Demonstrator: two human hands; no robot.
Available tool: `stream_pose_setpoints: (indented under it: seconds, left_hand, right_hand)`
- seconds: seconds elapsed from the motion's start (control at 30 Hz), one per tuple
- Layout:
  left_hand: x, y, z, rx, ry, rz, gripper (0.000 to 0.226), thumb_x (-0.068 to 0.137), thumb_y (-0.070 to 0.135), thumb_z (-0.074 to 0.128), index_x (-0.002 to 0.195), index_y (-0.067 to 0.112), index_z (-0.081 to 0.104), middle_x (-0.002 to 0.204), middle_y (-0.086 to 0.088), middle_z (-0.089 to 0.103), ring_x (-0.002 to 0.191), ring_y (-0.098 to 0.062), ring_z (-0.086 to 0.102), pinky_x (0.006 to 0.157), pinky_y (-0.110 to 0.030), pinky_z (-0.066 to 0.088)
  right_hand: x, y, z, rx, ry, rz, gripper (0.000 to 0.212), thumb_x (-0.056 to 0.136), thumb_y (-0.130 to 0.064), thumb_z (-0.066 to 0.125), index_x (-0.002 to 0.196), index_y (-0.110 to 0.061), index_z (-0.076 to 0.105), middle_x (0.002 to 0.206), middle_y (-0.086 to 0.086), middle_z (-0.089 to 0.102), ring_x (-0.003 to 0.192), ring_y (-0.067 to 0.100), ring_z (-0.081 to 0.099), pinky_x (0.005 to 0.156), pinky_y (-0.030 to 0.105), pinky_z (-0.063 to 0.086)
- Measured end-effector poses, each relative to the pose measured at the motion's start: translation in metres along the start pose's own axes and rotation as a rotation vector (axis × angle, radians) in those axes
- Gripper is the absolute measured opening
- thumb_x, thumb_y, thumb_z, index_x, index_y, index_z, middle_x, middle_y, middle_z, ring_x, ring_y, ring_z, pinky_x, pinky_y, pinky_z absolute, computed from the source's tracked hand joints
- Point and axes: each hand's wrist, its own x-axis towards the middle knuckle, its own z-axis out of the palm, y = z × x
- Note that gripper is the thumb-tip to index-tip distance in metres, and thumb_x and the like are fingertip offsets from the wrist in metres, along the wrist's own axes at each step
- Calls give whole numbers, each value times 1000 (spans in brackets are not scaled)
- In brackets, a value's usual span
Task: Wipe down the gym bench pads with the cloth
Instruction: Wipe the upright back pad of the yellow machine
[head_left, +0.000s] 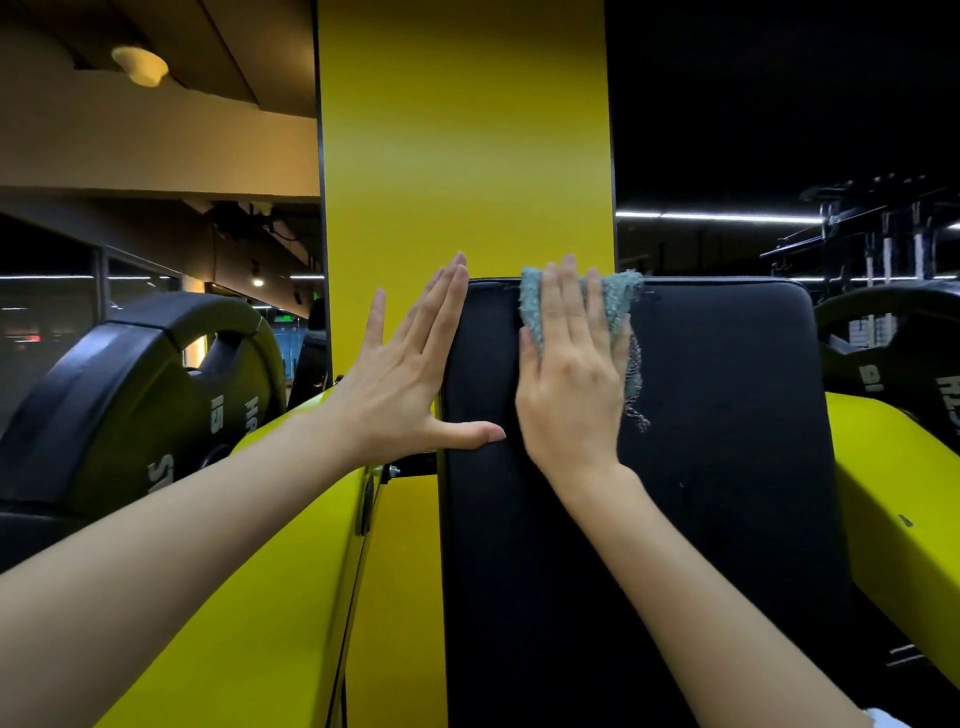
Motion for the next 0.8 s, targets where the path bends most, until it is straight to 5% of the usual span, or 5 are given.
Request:
stream_pose_setpoints:
  seconds: [0.17,0.33,0.8]
  left_hand:
    - [0,-1,1,29,13,12,125,74,81,43,154,3,-12,164,-5,-20,152,-16,-12,117,-66,-2]
    - [-2,3,-5,137,19,15,123,76,87,32,155,1,-9,165,-11,-13,153,-22,-9,117,-67,0]
    - [13,10,-20,319,-26,109,99,87,79,22,158,12,1,166,-2,-7,152,-15,-10,119,-59,-7]
  right_hand:
    - [-9,-22,4,93,-80,-240,54,103,-30,30,154,-13,30,161,2,27,151,18,16,123,42,9]
    - [-2,5,-4,15,-109,-280,54,102,-30,31,154,-15,29,162,1,25,151,17,16,123,42,11]
    - [13,114,-48,-125,-15,113,57,101,-28,33,154,-10,27,162,5,24,151,21,12,121,48,4]
